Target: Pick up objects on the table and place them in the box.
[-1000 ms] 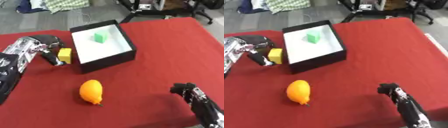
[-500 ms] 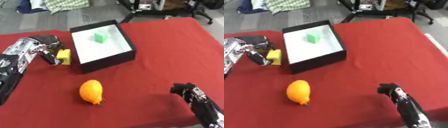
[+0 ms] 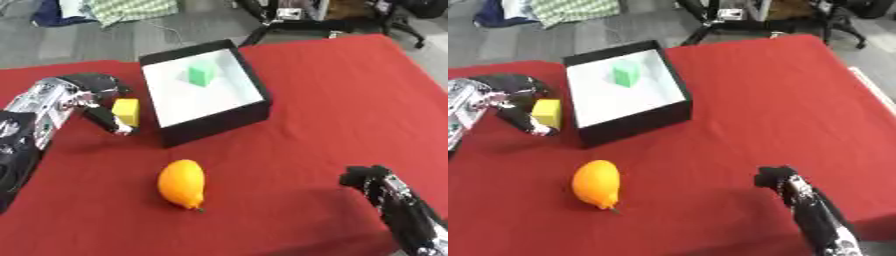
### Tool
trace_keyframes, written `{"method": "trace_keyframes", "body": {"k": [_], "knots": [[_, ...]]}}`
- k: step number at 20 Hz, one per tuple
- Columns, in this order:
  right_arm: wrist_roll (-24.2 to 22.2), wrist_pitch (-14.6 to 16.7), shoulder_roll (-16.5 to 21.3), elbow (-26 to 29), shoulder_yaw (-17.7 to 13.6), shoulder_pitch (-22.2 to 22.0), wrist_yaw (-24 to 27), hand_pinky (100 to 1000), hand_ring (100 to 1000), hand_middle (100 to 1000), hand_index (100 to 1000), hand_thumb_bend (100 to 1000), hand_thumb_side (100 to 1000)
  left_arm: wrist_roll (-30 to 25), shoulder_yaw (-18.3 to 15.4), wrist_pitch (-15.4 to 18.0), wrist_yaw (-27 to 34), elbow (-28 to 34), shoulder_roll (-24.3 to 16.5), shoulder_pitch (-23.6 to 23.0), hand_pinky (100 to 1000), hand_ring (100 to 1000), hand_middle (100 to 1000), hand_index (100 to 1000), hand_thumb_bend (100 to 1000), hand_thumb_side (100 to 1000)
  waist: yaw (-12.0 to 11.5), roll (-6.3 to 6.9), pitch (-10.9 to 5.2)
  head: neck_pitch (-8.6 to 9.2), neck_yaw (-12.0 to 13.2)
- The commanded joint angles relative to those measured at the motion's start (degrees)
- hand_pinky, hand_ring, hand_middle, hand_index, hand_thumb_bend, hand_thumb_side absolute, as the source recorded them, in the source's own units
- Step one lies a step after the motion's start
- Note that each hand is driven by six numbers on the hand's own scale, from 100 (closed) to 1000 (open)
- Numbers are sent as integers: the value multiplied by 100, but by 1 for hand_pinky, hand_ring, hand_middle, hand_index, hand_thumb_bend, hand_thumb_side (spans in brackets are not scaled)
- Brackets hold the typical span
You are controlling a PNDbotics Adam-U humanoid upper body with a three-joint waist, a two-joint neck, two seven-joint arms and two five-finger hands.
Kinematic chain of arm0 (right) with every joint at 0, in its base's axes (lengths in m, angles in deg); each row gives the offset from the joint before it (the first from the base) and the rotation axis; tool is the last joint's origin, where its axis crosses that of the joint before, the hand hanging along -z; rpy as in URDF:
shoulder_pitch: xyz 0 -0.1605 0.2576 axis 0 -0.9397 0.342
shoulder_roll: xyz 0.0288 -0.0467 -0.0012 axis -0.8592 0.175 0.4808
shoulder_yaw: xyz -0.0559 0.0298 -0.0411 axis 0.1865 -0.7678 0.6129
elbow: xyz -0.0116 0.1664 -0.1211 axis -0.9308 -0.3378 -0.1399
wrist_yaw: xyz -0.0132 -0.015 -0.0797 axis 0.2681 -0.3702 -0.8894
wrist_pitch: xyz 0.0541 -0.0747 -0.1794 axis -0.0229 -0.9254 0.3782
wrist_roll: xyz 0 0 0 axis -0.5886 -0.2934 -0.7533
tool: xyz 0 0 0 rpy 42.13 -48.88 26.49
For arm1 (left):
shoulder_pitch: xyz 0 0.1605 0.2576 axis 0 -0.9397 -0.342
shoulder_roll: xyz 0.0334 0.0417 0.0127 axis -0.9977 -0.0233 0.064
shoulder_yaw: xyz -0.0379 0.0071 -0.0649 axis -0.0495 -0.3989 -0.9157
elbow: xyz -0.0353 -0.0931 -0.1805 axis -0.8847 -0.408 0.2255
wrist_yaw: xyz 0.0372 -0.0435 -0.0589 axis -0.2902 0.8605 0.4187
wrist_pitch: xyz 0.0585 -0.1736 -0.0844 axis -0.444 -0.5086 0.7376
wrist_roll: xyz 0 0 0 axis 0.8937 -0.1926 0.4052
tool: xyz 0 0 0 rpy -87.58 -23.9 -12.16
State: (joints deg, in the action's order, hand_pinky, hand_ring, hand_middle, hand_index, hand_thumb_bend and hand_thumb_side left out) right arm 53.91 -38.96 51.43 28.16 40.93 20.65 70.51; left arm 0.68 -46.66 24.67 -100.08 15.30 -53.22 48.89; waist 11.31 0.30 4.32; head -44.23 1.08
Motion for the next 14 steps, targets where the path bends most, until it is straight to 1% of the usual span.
{"method": "trace_keyframes", "body": {"k": [1, 2, 6, 7, 8, 9, 10, 11, 14], "knots": [[-12, 20, 54, 50, -11, 31, 26, 1000, 802, 703, 797, 100, 1000, -30, -83, -69, -78, 84, -169, 104, 815, 766, 810, 948, 556, 681, 3, -1, -76, 11, -21], [-12, 20, 53, 50, -11, 32, 26, 1000, 802, 703, 797, 100, 1000, -18, -86, -84, -111, 53, -154, 98, 815, 765, 809, 947, 553, 678, 5, -3, -73, 11, -25], [-13, 15, 45, 47, -13, 34, 20, 1000, 802, 703, 797, 100, 1000, 79, -125, -141, -243, -90, -98, 85, 808, 753, 791, 930, 493, 600, 11, -10, -55, 11, -38], [-14, 11, 44, 45, -13, 36, 18, 1000, 802, 703, 797, 100, 1000, 121, -137, -159, -273, -128, -84, 80, 804, 745, 777, 918, 464, 567, 13, -11, -51, 11, -40], [-15, 10, 42, 46, -12, 38, 17, 1000, 802, 703, 797, 100, 1000, 165, -147, -173, -298, -168, -68, 75, 802, 740, 770, 912, 455, 556, 14, -12, -48, 11, -43], [-15, 11, 41, 47, -12, 40, 18, 1000, 802, 703, 797, 100, 1000, 213, -151, -170, -314, -200, -53, 69, 794, 720, 742, 891, 419, 517, 16, -12, -46, 11, -47], [-14, 11, 40, 48, -13, 42, 19, 1000, 802, 703, 797, 100, 1000, 255, -151, -153, -321, -225, -43, 63, 792, 712, 732, 882, 401, 501, 18, -12, -44, 11, -51], [-13, 11, 40, 49, -14, 43, 19, 1000, 802, 703, 797, 100, 1000, 288, -151, -133, -325, -245, -37, 60, 787, 695, 704, 858, 363, 465, 18, -12, -43, 11, -53], [-9, 10, 42, 47, -16, 42, 21, 1000, 802, 703, 797, 100, 1000, 378, -151, -70, -297, -246, -38, 62, 771, 639, 620, 793, 289, 382, 17, -12, -45, 11, -54]]}}
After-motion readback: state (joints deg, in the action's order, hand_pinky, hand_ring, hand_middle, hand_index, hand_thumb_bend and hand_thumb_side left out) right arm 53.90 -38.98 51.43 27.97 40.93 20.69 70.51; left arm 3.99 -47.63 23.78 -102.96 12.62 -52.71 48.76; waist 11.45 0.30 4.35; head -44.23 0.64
